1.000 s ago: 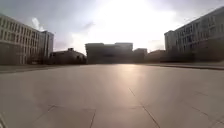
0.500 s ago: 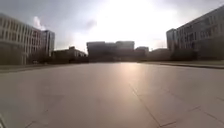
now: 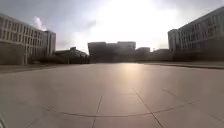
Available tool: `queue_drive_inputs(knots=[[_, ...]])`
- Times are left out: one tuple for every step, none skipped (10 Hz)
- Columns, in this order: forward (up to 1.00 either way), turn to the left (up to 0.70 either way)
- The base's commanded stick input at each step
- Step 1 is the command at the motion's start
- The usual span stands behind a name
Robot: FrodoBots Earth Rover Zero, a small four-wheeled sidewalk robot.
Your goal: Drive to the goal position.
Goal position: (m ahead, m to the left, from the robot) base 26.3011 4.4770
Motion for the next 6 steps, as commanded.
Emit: queue_drive_inputs(knots=[[1.0, 0.03], [1.0, 0.03], [1.0, 0.03], [1.0, 0.03], [1.0, 0.03], [1.0, 0.03]])
